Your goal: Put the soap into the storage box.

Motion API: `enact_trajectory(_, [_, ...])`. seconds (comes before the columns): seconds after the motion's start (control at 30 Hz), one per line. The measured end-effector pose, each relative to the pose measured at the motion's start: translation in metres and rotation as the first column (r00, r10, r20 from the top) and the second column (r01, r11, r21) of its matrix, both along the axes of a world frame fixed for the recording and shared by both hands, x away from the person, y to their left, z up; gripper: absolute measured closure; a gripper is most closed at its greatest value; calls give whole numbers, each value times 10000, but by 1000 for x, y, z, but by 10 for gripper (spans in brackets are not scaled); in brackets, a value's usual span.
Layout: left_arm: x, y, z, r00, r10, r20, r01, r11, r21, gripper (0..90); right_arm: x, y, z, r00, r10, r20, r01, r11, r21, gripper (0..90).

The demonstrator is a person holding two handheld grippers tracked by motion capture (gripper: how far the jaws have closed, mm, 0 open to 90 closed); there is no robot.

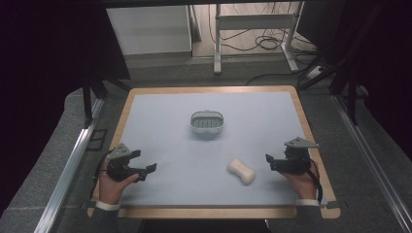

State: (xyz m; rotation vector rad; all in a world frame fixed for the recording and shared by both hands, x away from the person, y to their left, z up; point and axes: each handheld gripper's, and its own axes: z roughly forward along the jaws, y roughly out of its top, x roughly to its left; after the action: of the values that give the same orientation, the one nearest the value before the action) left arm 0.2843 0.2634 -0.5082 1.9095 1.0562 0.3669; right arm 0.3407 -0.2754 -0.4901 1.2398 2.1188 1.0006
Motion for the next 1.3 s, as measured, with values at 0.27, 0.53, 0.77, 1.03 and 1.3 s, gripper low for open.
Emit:
enact_trajectory(0.27, [1, -3, -2, 10000, -54, 76, 53, 9999, 129, 104, -6, 0, 6, 9988, 425, 234, -434, 9982, 406, 88])
enact_trajectory(0.53, [3, -4, -3, 9999, -110, 111, 110, 9999, 7, 104, -5, 4, 3, 9984, 556, 94, -556, 9985, 18, 91])
enact_trajectory(0.77, [6, -13, -10, 9993, -356, -116, 359, 9991, 211, 104, -4, 7, 5, 9969, 771, 174, -770, 9970, -51, 93])
enact_trajectory(1.03, [6, -13, -10, 9993, -347, -136, 351, 9990, 294, 104, -9, 18, 12, 9919, 1193, 429, -1180, 9925, -309, 93])
enact_trajectory(1.3, [3, -15, -9, 9992, -374, -163, 376, 9992, 143, 101, -11, 22, 16, 9889, 1460, 259, -1454, 9891, -236, 119])
